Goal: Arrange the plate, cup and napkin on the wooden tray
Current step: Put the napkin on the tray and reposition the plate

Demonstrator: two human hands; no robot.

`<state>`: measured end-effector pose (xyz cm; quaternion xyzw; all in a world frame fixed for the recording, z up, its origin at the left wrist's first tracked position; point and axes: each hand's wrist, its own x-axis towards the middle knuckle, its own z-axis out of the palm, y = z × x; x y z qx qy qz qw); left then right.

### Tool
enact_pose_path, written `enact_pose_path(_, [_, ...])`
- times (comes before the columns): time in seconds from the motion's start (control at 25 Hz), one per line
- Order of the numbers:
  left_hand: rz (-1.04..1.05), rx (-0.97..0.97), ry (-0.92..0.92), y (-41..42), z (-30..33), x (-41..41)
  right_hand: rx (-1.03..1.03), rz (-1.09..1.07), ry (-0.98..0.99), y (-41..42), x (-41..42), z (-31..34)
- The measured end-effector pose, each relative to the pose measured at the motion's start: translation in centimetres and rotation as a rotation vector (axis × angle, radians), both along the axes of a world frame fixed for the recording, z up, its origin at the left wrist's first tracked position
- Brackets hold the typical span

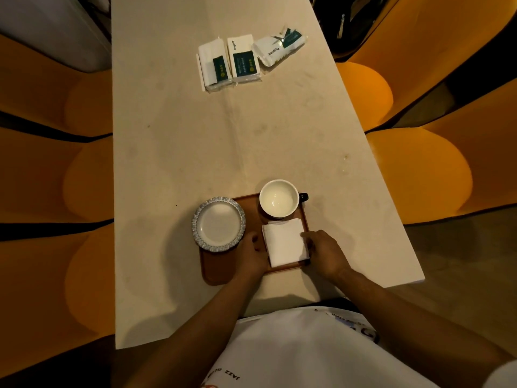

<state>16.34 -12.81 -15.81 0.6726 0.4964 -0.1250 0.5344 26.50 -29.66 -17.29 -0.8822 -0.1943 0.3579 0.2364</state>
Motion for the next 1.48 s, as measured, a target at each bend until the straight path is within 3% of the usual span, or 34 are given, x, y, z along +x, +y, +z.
enact_pose_path(0.2, [-0.076,0.006,-0.029,-0.4,0.1,0.2,-0.056,0.146,-0.017,0.3,-0.3,0.3])
enact_pose_path(0.56, [-0.158,-0.011,-0.006,-0.2,-0.3,0.2,-0.063,0.074,-0.003,-0.1,-0.9,0.7])
enact_pose_path(1.24, [0.222,0.073,0.048,12.1,0.0,-7.2,0.157,0.158,0.025,14.2,-2.9,2.2])
enact_pose_path(1.48, [0.204,0.085,0.084,16.1,-1.0,-6.5,0.102,-0.011,0.019,17.0,-3.1,0.6])
